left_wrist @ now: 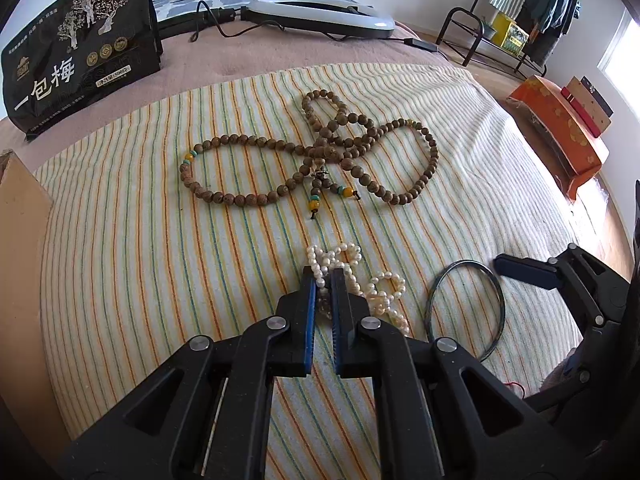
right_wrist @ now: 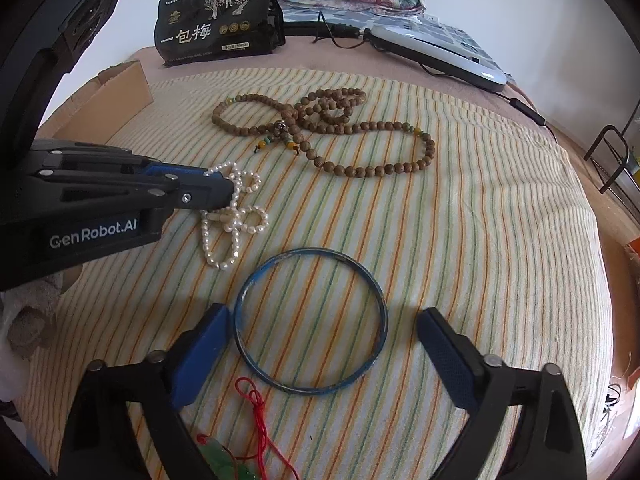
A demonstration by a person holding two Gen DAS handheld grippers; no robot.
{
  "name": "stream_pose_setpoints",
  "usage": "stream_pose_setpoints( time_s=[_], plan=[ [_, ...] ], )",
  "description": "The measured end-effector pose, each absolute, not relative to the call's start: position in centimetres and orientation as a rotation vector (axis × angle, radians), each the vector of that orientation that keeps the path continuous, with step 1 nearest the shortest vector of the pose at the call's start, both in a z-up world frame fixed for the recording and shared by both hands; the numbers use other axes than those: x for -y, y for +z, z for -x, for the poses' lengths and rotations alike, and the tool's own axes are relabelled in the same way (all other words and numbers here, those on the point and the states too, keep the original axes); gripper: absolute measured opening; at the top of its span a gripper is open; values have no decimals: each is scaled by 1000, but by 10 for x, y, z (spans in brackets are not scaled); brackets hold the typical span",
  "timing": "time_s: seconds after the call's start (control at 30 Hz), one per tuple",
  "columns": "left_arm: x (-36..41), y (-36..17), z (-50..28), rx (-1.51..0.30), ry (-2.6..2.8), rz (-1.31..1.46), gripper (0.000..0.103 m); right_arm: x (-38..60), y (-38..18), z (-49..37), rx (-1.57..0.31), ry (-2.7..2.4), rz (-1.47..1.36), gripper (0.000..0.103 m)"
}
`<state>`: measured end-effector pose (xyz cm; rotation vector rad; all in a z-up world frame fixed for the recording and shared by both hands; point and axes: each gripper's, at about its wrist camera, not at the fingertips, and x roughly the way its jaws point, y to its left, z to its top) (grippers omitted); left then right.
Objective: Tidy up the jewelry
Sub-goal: 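Close the left gripper on the pearl necklace while the right gripper grasps the blue bangle rim, then carry the necklace with the left tool and the bangle with the right tool over the box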
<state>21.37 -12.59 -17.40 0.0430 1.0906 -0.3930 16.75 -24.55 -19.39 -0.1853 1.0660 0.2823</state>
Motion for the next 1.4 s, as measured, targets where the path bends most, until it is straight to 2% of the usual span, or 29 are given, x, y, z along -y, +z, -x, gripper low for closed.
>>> stream_pose_setpoints(
  time_s=[0.03,0.07,0.87,1.4],
  plan=[
    [126,-174,-214,-1091,-393,-40,5,245,-193,-168,-1066,287,184,75],
    [125,-173,-214,-1092,-392,-39,4,244,-191,-169,-1067,289,183,75],
    [100,-114,-208,-986,-417,127,1,258,-150,-159,-991,260,105,74],
    [79,-41,-188,-830,-474,208,1,270,-118,-154,-920,220,40,74]
  ],
)
